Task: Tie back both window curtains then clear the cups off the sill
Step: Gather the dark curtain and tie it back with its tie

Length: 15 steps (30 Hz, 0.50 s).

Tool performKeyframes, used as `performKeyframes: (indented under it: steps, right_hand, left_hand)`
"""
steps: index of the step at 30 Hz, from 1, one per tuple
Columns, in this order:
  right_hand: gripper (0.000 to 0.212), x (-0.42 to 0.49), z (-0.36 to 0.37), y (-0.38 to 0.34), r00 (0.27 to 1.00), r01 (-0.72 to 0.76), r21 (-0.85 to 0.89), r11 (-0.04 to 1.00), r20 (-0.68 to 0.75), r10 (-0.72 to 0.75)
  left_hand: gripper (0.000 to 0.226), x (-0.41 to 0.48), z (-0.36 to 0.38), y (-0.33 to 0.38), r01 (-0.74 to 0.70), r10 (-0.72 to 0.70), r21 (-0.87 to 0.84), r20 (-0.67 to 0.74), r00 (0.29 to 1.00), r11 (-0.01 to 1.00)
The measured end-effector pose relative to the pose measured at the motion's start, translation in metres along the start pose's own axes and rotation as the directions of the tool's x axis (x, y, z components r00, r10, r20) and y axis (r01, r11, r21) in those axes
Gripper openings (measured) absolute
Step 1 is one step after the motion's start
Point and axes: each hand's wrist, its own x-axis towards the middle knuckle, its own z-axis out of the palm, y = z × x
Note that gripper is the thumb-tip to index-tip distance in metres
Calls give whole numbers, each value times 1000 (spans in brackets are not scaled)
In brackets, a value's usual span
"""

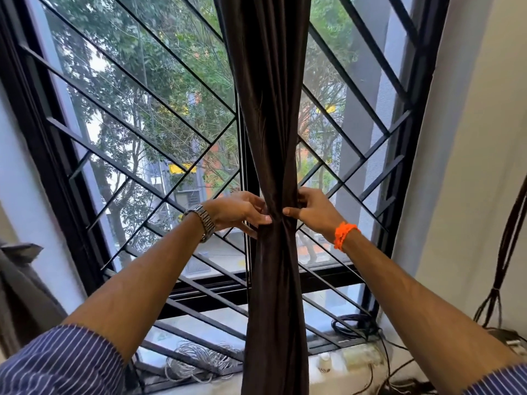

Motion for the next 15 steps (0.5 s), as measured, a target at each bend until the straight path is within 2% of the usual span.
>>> performKeyframes:
  steps: [2, 4, 7, 9, 12, 15]
  right_hand:
    - [34, 0, -1, 0, 1000, -1, -23, 1000, -2, 1]
    - [34, -1, -1, -1, 1000, -2, -44, 999, -9, 2]
    - [32, -3, -4, -1, 998, -9, -96, 995, -58, 3]
    - [33, -4, -5, -3, 994, -14, -134, 991, -108, -1]
    - [34, -6, -7, -9, 988, -15, -193, 981, -152, -15]
    - [33, -9, -6, -15, 985, -29, -224, 974, -172, -10]
  left_hand:
    - [20, 1, 6, 0, -9, 9, -29, 23, 1000, 1000]
    - [20, 5, 11, -4, -32, 37, 55, -85, 996, 998]
    - [32, 12, 16, -2, -73, 119, 197, -232, 965, 978]
    - [36, 12, 16, 4, -111, 211, 342, -272, 939, 933]
    - [42, 12, 14, 11, -71, 344, 592, -362, 867, 803]
    - [42, 14, 11, 11, -39, 351, 603, -409, 842, 797]
